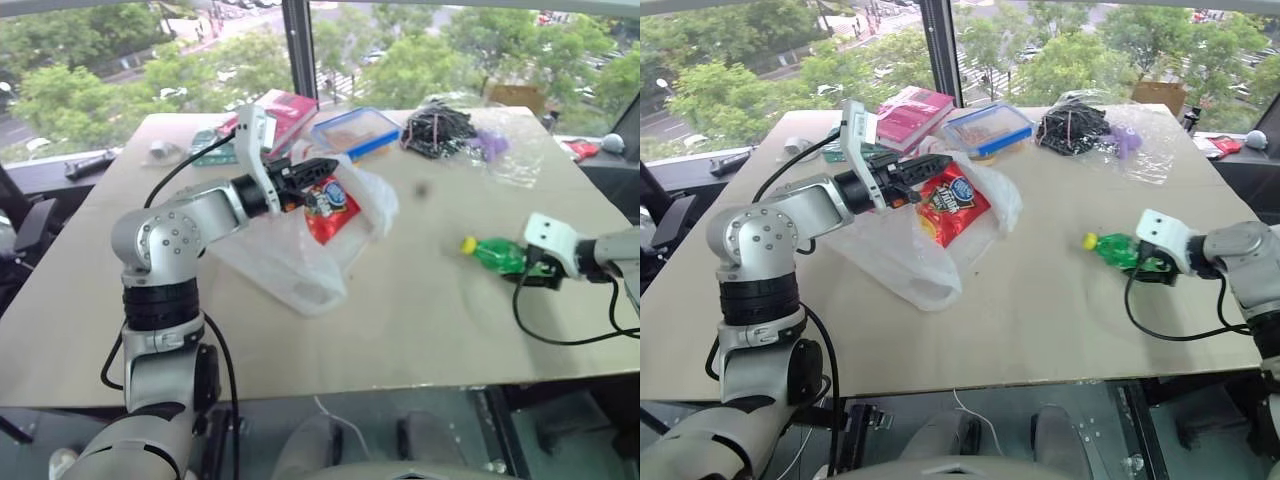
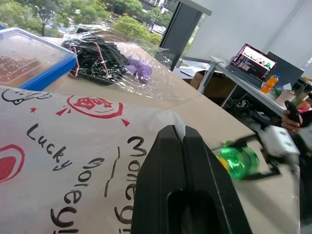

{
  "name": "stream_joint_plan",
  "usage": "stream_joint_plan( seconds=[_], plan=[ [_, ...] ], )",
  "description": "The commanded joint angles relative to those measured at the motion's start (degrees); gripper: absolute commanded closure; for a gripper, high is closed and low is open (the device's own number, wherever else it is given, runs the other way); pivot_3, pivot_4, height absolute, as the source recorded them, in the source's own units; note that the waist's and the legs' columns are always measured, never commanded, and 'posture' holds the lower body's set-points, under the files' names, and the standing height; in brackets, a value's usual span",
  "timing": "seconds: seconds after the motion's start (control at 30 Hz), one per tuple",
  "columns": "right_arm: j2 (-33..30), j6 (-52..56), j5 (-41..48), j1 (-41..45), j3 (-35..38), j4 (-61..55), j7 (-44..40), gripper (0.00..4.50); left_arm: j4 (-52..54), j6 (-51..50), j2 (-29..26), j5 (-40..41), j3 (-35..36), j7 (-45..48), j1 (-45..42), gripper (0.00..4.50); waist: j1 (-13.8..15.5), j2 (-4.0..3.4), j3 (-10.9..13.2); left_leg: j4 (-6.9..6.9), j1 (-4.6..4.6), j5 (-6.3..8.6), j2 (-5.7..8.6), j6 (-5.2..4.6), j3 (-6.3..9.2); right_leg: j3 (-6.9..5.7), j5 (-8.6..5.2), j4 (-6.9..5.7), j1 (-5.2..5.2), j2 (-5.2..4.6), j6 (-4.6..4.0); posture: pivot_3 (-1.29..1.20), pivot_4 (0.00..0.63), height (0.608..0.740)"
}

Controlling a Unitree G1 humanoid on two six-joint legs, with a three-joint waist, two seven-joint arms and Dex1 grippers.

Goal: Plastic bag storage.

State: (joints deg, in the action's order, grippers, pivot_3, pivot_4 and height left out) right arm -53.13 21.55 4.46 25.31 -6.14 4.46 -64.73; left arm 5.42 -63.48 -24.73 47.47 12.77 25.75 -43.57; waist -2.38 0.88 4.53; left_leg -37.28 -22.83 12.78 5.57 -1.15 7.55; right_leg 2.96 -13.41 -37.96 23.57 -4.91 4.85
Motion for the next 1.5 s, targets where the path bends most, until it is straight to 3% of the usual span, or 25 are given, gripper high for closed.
stream_joint_plan(
  seconds=[0.03, 0.17, 0.33, 0.6, 0.73, 0.83, 0.97, 1.07, 1.1, 1.13, 1.17, 1.2, 1.3, 1.5],
  plan=[
    [1.65, 13.72, 8.11, -0.42, 5.61, -21.17, 3.68, 1.42, 0.08, 0.82, -0.25, 0.21, 0.0, 0.66, -1.66, 4.5, 0.11, -0.06, -0.04, -0.03, 0.0, 0.0, 0.0, 0.0, 0.0, 0.01, 0.0, -0.01, 0.0, 0.0, 0.0, 0.0, 0.0, 0.74],
    [12.06, 31.68, 12.86, 3.1, 0.63, -36.69, 13.45, 1.42, -0.58, 0.53, -0.15, 0.61, -0.86, 2.14, -2.73, 4.5, 0.23, -0.03, -0.14, -0.05, 0.05, 0.0, -0.05, 0.0, 0.12, -0.13, 0.0, -0.03, -0.08, 0.03, 0.01, 0.0, 0.0, 0.74],
    [21.93, 35.6, 6.97, 11.91, -9.11, -30.73, 23.72, 1.42, -0.17, -0.35, -1.02, 1.78, -0.78, 3.76, -3.22, 4.5, 0.69, -0.03, -0.17, -0.15, 0.04, -0.01, 0.12, -0.02, 0.11, -0.09, 0.07, 0.0, -0.11, -0.07, 0.1, 0.0, 0.0, 0.74],
    [31.46, 26.85, -0.77, 21.2, -18.22, -10.69, 29.69, 1.42, 2.6, -2.5, -2.89, 4.31, 0.35, 3.92, -2.07, 4.5, 0.21, 0.0, -0.2, -0.03, 0.04, -0.01, 0.11, -0.01, 0.1, -0.07, 0.13, -0.01, 0.0, -0.04, 0.04, 0.0, 0.0, 0.74],
    [39.87, 19.19, -2.93, 26.12, -21.7, -2.66, 30.48, 1.42, 4.22, -2.0, -2.62, 2.8, -0.3, 1.28, -0.63, 4.5, -1.04, -0.02, -0.2, 0.06, 0.03, -0.01, 0.08, -0.01, 0.02, 0.05, 0.13, -0.04, 0.09, 0.0, 0.03, 0.0, 0.0, 0.74],
    [44.39, 14.01, -4.48, 27.75, -22.28, 2.51, 31.35, 1.42, 4.94, -1.72, -2.03, 2.73, -0.53, 0.21, -0.19, 4.5, -2.05, -0.02, -0.22, 0.09, 0.03, -0.02, 0.05, 0.0, 0.03, 0.06, 0.14, -0.06, 0.13, 0.03, 0.03, 0.0, 0.0, 0.74],
    [53.78, -1.31, -7.38, 30.63, -22.11, 17.79, 36.58, 1.42, 5.67, -2.05, -1.34, 3.17, 0.25, -1.38, 0.36, 4.5, -3.07, 0.07, -0.35, 0.09, 0.06, -0.02, 0.07, 0.01, 0.06, 0.04, 0.14, -0.06, 0.12, 0.04, 0.03, 0.0, 0.0, 0.74],
    [57.46, -9.41, -8.11, 32.12, -20.38, 28.09, 38.37, 1.42, 5.73, -2.11, -1.57, 2.88, 0.67, -1.87, 0.77, 4.5, -3.08, 0.14, -0.39, 0.07, 0.08, -0.02, 0.08, 0.01, 0.1, 0.03, 0.15, -0.07, 0.1, 0.05, 0.01, 0.0, 0.0, 0.74],
    [58.07, -11.8, -8.43, 32.62, -19.79, 31.12, 38.87, 0.92, 5.84, -2.18, -1.57, 2.82, 0.79, -1.92, 0.89, 4.5, -3.11, 0.14, -0.39, 0.07, 0.09, -0.02, 0.08, 0.01, 0.11, 0.03, 0.16, -0.07, 0.1, 0.06, 0.01, 0.0, 0.0, 0.74],
    [58.35, -13.85, -9.03, 33.16, -19.56, 33.83, 39.03, 0.38, 5.98, -2.29, -1.51, 2.8, 0.9, -2.02, 0.95, 4.5, -3.11, 0.14, -0.39, 0.07, 0.09, -0.02, 0.08, 0.02, 0.12, 0.03, 0.16, -0.06, 0.1, 0.06, 0.01, 0.0, 0.15, 0.74],
    [58.39, -15.72, -9.94, 33.65, -19.61, 36.13, 39.21, 0.06, 6.14, -2.37, -1.43, 2.74, 1.0, -2.09, 1.04, 4.5, -2.56, 0.18, 1.52, 0.08, 0.08, -0.02, 0.08, 0.02, 0.13, 0.02, 0.15, -0.06, 0.1, 0.07, 0.01, 0.0, 0.15, 0.74],
    [58.24, -17.22, -10.64, 33.9, -19.42, 37.81, 39.48, 0.06, 6.23, -2.41, -1.36, 2.67, 1.12, -2.23, 1.12, 4.5, -2.57, 0.06, 2.05, 0.11, 0.54, 0.14, 0.0, -0.2, 0.07, 0.01, 0.14, 0.02, -0.38, 0.08, 0.01, 0.0, 0.15, 0.74],
    [56.17, -19.27, -12.58, 33.33, -19.41, 37.51, 38.43, 0.06, 6.01, -2.15, -1.27, 2.17, 1.6, -2.58, 1.39, 4.5, -2.33, -0.03, 2.43, 0.18, 0.44, 0.09, 0.02, -0.19, 0.16, 0.04, 0.26, -0.06, -0.16, 0.14, 0.01, 0.0, 0.15, 0.74],
    [49.3, -10.1, -9.16, 25.53, -16.98, 15.25, 29.33, 0.06, 4.42, -0.57, -0.5, 0.29, 1.63, -3.14, 1.67, 4.5, -2.07, -0.11, 2.52, 0.25, -0.03, -0.02, 0.01, 0.02, 0.19, 0.03, 0.25, 0.08, 0.2, 0.14, -0.01, 0.0, 0.15, 0.74]
  ],
)
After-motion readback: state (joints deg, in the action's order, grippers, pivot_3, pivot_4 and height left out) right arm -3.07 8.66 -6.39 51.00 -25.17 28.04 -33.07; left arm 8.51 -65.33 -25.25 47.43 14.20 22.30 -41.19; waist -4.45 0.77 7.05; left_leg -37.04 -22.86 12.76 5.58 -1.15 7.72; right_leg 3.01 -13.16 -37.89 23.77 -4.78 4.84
